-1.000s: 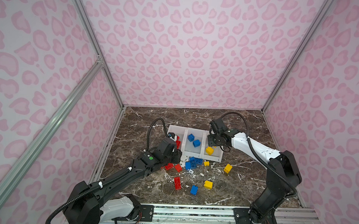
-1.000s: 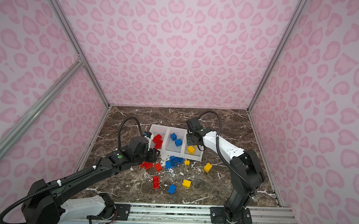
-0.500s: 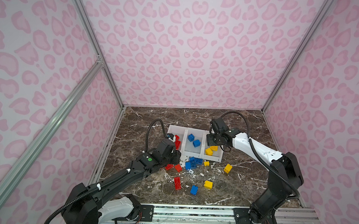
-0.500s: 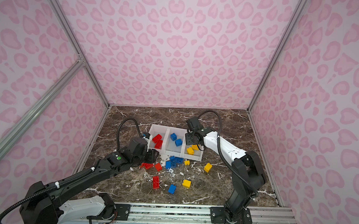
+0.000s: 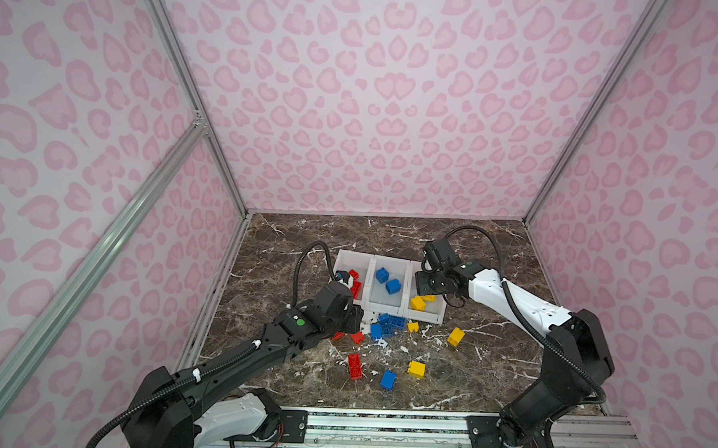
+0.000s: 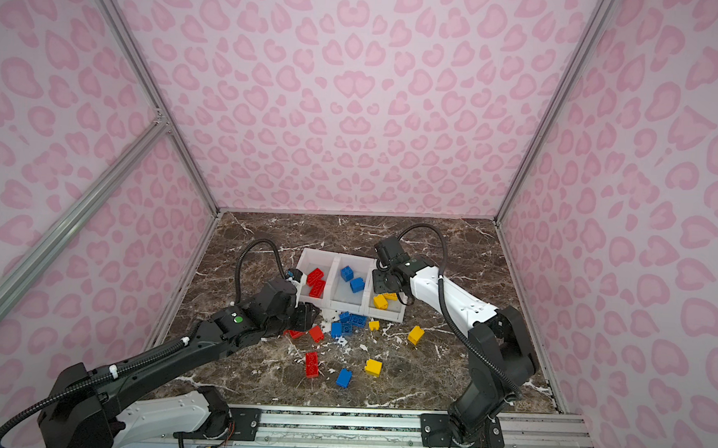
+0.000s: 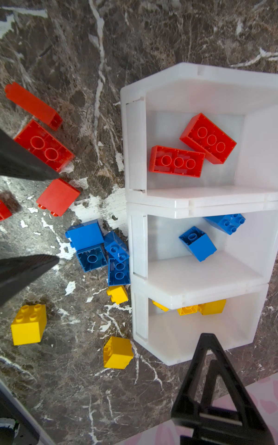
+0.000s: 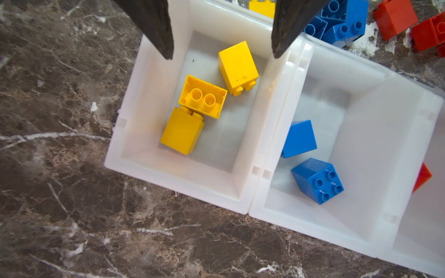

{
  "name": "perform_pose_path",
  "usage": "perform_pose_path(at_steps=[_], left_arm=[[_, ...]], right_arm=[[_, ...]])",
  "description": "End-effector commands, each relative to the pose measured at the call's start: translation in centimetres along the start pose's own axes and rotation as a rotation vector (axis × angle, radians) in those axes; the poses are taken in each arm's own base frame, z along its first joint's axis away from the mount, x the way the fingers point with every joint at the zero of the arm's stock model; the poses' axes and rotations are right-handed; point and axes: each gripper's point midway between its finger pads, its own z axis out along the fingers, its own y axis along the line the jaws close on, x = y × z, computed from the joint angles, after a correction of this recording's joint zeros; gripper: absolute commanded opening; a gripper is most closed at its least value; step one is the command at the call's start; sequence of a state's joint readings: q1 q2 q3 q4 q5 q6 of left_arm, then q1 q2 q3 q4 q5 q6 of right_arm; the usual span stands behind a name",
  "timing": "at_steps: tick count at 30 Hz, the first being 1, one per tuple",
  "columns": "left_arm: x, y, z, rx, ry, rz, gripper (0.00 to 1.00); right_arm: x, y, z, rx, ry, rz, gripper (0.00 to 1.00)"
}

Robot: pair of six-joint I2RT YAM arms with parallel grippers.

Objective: Sort the legos into containers by color
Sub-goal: 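Lift the yellow brick and drop it into the compartment nearest the right gripper, then lower the left gripper onto a red brick in front of the bin and grasp it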

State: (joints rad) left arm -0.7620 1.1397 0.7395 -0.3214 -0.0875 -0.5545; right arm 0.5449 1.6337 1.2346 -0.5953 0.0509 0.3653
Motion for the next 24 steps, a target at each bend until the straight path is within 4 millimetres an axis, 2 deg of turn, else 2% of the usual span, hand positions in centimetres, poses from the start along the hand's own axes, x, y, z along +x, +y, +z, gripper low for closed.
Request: perform_pose_path(at_steps=[1,12,18,24], left_arm=[[1.5,0.2,-0.1,-0.016,0.030,-0.002,0.52],[8.4,0.6,0.2,-0.014,0.185,-0.047,0.52],[10.7,0.3,0.4,0.010,0.231,-0.065,0.52],[11.9,-0.2,1.1,0.005,0.284,-0.038,0.53]], right_arm=[[0.4,0.0,-0.2,-0.010,0.003,0.012,0.65],[2.3,-0.2,0.4,-0.025,0.022,0.030,0.65],[3.4,0.2,1.2,-0.037,0.040,0.029,0.65],[4.2,0.5,1.5,-0.037,0.056,0.018,0.65]])
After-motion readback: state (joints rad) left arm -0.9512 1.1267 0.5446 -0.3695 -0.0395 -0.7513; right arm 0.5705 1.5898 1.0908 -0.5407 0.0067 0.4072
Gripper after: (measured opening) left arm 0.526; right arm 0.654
